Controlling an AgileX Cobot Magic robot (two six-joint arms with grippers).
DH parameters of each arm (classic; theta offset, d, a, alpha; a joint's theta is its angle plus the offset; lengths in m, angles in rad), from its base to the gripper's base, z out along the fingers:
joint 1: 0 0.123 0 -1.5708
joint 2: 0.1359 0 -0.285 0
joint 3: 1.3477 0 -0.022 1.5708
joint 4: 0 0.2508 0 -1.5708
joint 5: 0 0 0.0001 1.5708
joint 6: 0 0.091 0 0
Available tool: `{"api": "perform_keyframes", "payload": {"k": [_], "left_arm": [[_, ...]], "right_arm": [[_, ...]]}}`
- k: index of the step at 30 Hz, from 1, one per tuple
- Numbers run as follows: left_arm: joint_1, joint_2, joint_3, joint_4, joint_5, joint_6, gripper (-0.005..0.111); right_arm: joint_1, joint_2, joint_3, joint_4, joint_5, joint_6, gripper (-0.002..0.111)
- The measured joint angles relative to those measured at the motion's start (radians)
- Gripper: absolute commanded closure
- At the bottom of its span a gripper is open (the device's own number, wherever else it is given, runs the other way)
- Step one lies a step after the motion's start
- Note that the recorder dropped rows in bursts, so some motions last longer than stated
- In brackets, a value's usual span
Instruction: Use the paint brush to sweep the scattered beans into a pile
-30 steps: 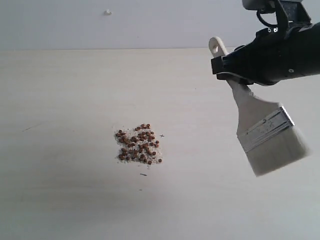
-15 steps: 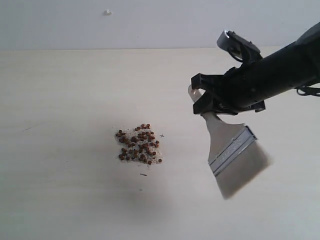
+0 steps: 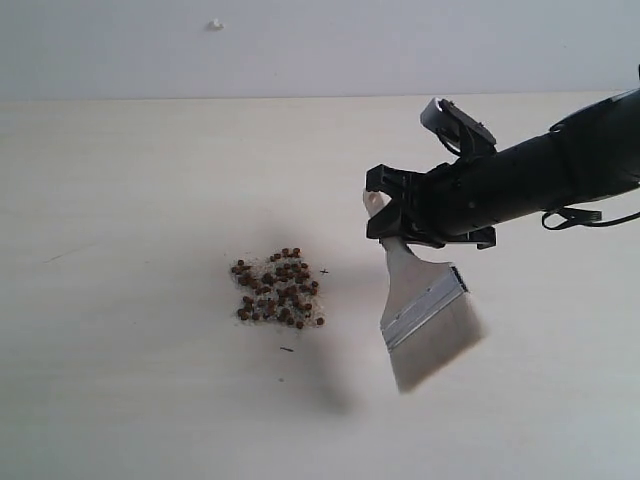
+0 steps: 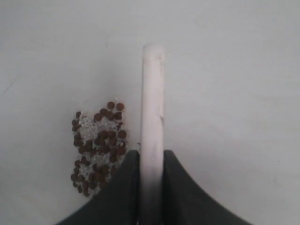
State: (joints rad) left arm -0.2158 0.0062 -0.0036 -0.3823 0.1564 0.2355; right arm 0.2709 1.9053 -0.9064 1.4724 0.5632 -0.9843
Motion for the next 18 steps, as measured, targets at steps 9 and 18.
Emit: {"api": "perform_keyframes", "payload": {"k": [9, 18], "left_arm": [[0.000, 0.000, 0.000, 0.000, 0.000, 0.000, 0.107], [0.000, 0.000, 0.000, 0.000, 0.000, 0.000, 0.107]], "right_arm": [[0.007, 0.013, 0.013, 0.046, -0.081, -0.001, 0.108], [0.124, 0.013, 0.036, 0.137, -0.291, -0.001, 0.065]]}}
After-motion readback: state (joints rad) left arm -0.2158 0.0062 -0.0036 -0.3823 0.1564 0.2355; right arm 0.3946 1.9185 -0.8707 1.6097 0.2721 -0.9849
